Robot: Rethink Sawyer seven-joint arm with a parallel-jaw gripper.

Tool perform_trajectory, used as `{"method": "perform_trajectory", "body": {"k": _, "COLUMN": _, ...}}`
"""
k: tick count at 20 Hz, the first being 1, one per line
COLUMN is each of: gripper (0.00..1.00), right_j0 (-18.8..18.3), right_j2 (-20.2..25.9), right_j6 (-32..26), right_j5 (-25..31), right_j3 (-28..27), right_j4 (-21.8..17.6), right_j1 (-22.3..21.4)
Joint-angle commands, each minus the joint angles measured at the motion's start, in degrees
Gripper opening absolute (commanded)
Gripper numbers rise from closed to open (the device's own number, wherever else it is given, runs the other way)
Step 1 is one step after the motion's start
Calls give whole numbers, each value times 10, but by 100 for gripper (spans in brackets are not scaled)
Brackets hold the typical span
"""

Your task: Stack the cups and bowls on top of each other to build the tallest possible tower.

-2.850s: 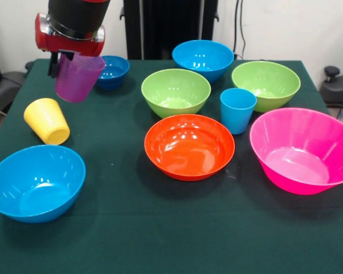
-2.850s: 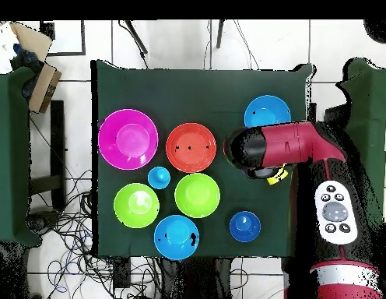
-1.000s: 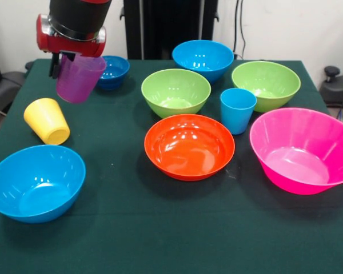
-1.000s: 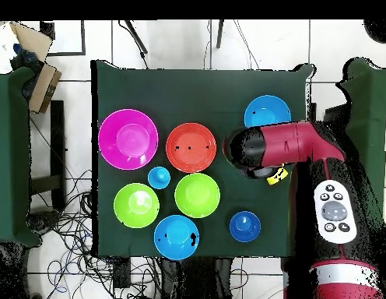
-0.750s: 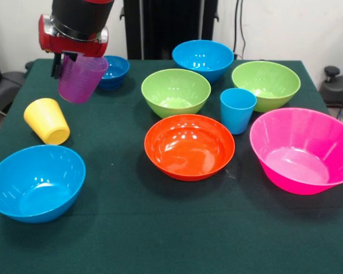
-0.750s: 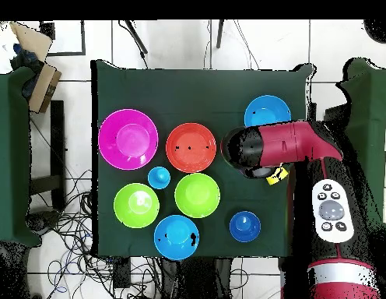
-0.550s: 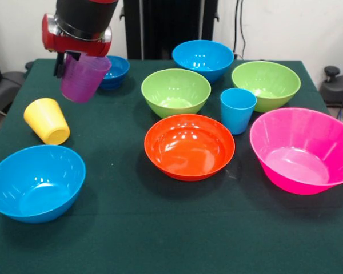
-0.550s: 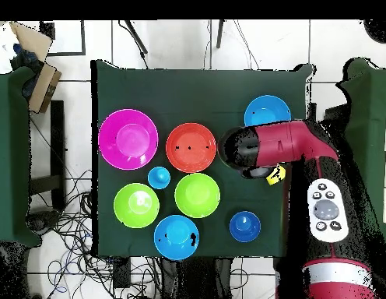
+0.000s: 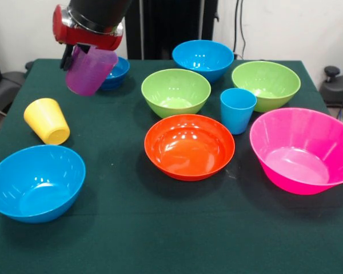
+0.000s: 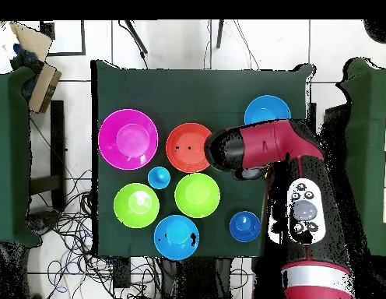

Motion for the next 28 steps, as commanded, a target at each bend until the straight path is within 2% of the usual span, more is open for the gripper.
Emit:
{"method": "perform_trajectory", "body": {"k": 1, "gripper": 0, "right_j0": 25, "right_j2": -22, "right_j6": 24, "right_j5": 0, "right_j3": -10, "right_j4": -47, "right_j1": 1}}
{"method": "perform_trajectory", "body": {"k": 14, "gripper": 0, "right_j0": 25, "right_j2": -28, "right_j6": -6, "right_j5": -16, "right_j3": -10, "right_j4": -25, "right_j1": 6}}
{"method": "perform_trajectory", "body": {"k": 21, "gripper": 0, "right_j0": 10, "right_j2": -5, "right_j6": -79, "right_j5": -32, "right_j3": -8, "right_j4": -35, "right_j1": 20}}
{"method": "perform_trajectory", "body": {"k": 22, "gripper": 0, "right_j0": 7, "right_j2": -2, "right_j6": -79, "right_j5": -34, "right_j3": -7, "right_j4": -31, "right_j1": 21}}
{"method": "perform_trajectory", "body": {"k": 25, "gripper": 0, "right_j0": -24, "right_j2": 26, "right_j6": -72, "right_j5": -49, "right_j3": 15, "right_j4": 21, "right_j1": 17}}
{"method": "perform_trajectory", "body": {"k": 28, "gripper": 0, "right_j0": -32, "right_j2": 37, "right_j6": -76, "right_j5": -37, "right_j3": 16, "right_j4": 37, "right_j1": 17}}
